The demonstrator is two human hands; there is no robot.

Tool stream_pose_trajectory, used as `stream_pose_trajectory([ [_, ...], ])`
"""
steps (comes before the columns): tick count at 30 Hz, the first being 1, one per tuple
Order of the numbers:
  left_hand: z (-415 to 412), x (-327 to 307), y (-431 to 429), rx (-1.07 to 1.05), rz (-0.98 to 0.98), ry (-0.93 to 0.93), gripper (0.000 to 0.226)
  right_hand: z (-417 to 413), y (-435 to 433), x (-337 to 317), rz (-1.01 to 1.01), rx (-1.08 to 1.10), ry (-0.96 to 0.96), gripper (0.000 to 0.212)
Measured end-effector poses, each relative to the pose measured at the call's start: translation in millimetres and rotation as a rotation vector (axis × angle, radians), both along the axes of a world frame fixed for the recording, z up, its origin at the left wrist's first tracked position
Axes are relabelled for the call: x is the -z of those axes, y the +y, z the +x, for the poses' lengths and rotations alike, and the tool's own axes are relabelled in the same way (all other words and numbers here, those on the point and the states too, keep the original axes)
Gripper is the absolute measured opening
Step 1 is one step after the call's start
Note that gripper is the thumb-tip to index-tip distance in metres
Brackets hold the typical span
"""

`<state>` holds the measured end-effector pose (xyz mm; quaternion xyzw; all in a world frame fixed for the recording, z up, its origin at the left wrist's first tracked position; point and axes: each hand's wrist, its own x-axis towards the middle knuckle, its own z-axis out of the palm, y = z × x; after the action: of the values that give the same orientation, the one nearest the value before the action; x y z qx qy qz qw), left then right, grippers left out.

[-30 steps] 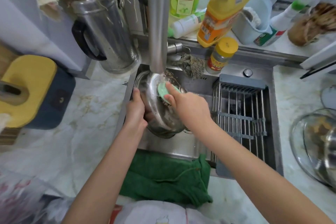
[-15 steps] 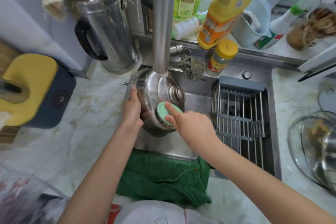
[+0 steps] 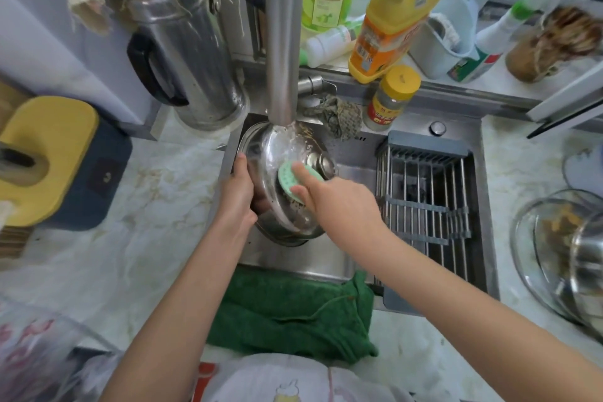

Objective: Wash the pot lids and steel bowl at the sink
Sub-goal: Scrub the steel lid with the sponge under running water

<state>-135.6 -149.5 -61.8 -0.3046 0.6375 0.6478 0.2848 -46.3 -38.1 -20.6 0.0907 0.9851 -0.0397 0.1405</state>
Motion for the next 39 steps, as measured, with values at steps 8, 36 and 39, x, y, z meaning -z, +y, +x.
stream_pose_trajectory([
  [8, 7.1, 10.5, -1.1, 0.052, -0.008, -0.034, 0.044, -0.9, 3.2, 1.0, 0.007, 0.032, 0.022, 0.051],
  [36, 18.4, 12.2, -8.8, 0.360, -0.162, 0.246, 0.048, -20.3, 15.7, 18.8, -0.046, -0.097, 0.138, 0.053],
  [39, 22.2, 12.4, -1.3, 0.342, -0.148, 0.232, 0.055, -40.6, 37.1, 23.7, -0.092, 0.138, 0.132, 0.050],
])
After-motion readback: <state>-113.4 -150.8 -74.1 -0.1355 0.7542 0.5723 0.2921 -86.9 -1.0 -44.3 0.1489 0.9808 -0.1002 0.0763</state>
